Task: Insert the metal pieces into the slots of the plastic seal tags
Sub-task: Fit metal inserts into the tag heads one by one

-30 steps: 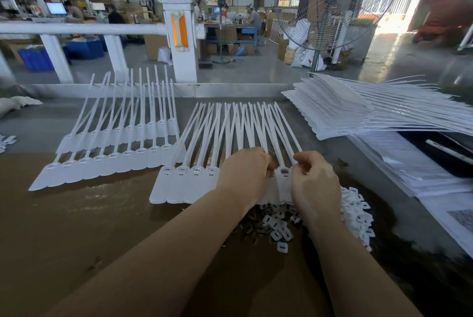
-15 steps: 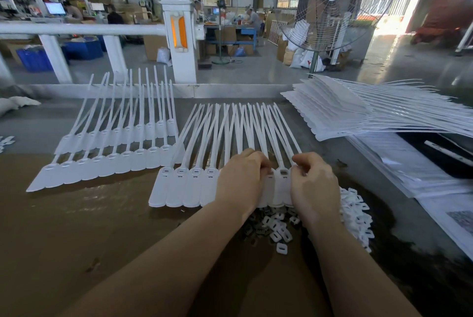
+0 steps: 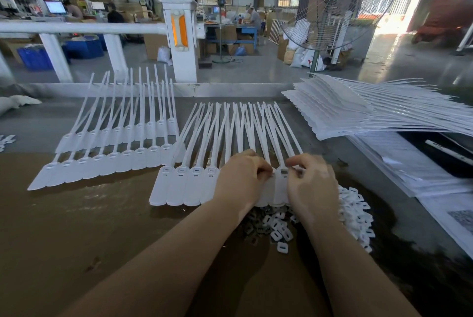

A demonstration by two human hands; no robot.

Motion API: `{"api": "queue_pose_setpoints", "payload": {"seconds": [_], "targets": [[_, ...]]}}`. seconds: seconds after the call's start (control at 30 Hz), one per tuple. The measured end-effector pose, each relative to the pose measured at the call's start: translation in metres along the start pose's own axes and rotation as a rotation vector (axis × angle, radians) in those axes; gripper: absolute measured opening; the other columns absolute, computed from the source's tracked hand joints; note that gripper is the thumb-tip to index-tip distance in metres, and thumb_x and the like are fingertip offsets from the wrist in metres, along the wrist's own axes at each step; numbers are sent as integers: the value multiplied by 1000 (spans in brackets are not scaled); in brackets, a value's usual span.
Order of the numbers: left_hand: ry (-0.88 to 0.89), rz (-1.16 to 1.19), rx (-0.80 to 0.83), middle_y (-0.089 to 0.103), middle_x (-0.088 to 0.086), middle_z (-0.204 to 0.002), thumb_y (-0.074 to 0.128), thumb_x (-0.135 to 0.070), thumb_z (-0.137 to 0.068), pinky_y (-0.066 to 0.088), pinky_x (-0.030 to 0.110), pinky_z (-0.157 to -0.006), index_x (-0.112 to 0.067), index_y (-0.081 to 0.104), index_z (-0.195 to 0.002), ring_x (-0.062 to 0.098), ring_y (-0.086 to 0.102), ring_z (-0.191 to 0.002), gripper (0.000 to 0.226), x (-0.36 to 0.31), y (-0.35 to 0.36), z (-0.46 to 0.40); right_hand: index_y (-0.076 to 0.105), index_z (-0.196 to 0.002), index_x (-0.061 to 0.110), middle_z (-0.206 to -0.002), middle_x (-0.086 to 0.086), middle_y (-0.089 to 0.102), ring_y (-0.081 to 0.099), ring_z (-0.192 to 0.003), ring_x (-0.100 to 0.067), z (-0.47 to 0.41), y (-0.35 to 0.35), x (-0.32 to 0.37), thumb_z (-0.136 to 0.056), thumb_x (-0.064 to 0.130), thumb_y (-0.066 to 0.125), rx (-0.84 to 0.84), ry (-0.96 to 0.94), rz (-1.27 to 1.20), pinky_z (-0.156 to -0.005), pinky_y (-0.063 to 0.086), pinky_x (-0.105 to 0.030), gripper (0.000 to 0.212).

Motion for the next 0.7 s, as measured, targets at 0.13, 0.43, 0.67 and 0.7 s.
{"api": "queue_pose_setpoints", "payload": {"seconds": [0.13,0.43,0.67,0.7], "targets": [[95,-67,-9,61,-5,-101,54,-19,-94,42,25,-87,-17,71,-107,14,51,-102,22,-10,-1,5,66,-99,17,-110,0,60,47,-108,-19,1,2,1,-87,11,54,11,-20,-1,-94,39,-41,17],[227,-260,51,56,-3,-115,43,-23,-98,39,29,-91,-24,59,-126,17,46,-105,33,-19,9,11,68,-94,14,-104,-4,61,49,-102,-22,0,4,1,-87,8,55,-2,-39,-22,-91,39,-38,16],[238,-387,77,52,-3,-117,42,-21,-96,39,36,-96,-23,57,-126,17,45,-106,34,-21,16,10,68,-93,14,-105,-4,61,49,-103,-22,1,3,1,-87,9,55,-3,-47,-10,-90,39,-35,15],[230,-387,77,52,-3,-117,42,-21,-96,39,36,-96,-22,58,-125,17,45,-106,33,-21,17,9,68,-93,14,-105,-4,61,49,-103,-22,1,3,1,-87,9,55,-3,-48,-8,-90,39,-35,15]]}}
Point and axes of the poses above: each hand's wrist, its own z-axis away from the middle knuckle, its own y-axis out of the palm, x = y × z, the point moved 10 cm from there along -z, towards the middle knuckle
